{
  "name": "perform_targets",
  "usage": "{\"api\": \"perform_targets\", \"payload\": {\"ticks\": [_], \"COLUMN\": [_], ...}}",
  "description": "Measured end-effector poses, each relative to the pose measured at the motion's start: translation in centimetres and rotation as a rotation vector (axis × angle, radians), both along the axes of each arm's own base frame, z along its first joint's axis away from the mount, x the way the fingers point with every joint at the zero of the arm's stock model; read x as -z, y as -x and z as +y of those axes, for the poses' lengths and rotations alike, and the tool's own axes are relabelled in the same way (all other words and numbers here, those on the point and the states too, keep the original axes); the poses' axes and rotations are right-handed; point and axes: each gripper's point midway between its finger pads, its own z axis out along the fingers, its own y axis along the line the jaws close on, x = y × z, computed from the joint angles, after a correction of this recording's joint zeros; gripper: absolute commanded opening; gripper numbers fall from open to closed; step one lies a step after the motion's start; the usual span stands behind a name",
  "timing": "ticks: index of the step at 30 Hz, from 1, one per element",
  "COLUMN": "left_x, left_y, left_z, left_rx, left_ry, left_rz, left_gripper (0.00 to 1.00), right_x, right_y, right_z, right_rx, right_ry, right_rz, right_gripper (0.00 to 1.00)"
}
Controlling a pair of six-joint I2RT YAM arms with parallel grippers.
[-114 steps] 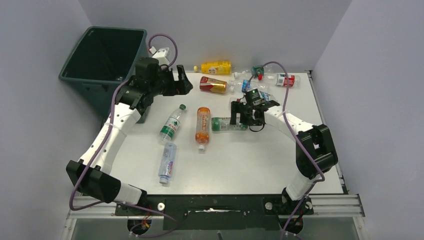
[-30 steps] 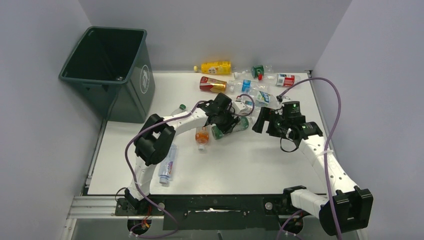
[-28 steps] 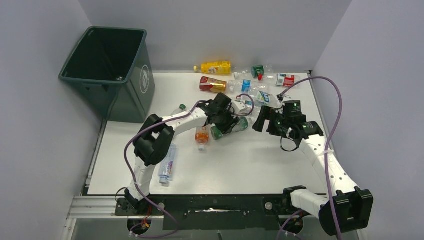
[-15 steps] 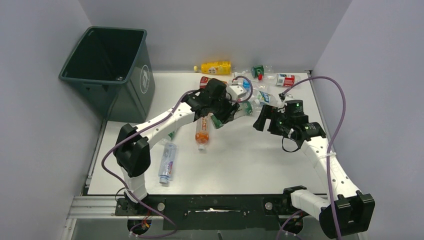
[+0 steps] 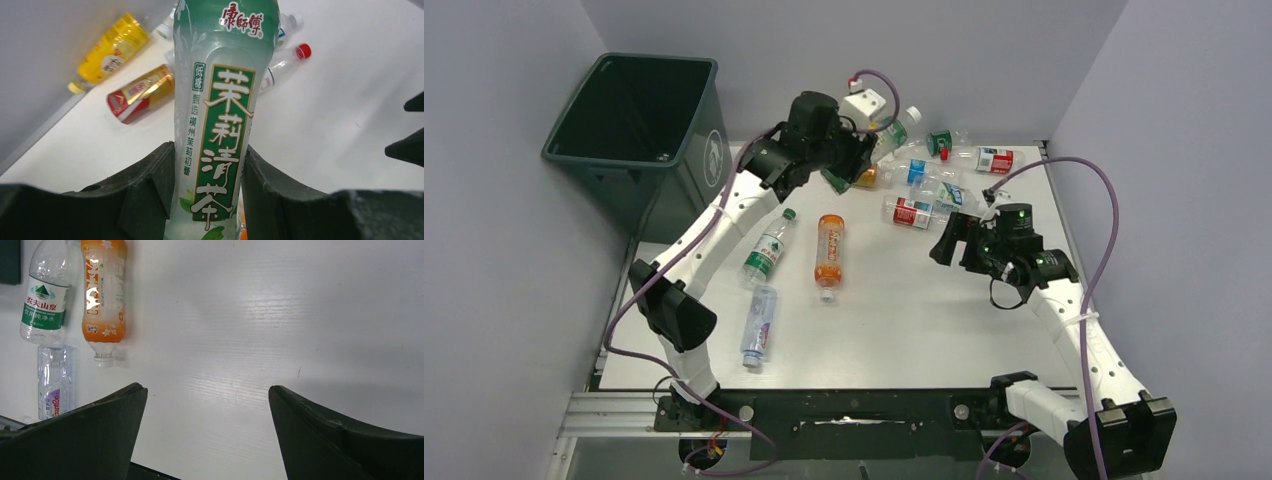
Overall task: Put the plastic bottles in the bin
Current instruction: Pick up the plastic bottle at the center of the board, then place the plastic bottle in the trash bin.
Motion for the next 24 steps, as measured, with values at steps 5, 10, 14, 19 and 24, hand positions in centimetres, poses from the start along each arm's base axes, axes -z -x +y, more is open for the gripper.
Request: {"api": "perform_targets", "payload": {"ticks": [5, 10, 14, 19, 24], "left_x": [-4.4, -7.8, -9.6, -11.4, -13.5], "left_y": [-2.4, -4.9, -6.5, -7.3, -7.4], "left_z": [3.6, 8.5, 13.3, 18.5, 23.4], "left_rx": [-0.099, -0.215, -0.322, -0.434, -0.533], "left_ry": [0.037, 0.065, 0.086, 0.117, 0.174], "left_rz": [-0.068, -0.123, -0.153, -0.180, -0.230], "left_gripper": [0.39, 0.40, 0.40, 0.40, 0.40], "right_x": [0.9, 1.7, 2.7, 3.8, 5.0], "right_y": [-1.1, -4.3, -7.6, -11.8, -16.0], "right_z": [0.1, -0.2, -0.8, -1.9, -2.6], "right_rx": [-0.006, 0.001, 0.010, 0.028, 0.042], "right_ry": [0.013, 0.043, 0.068, 0.097, 0.111], "right_rz": [0.035, 0.053, 0.044, 0.025, -0.023], "right_gripper": [0.98, 0.98, 0.98, 0.98, 0.98]}}
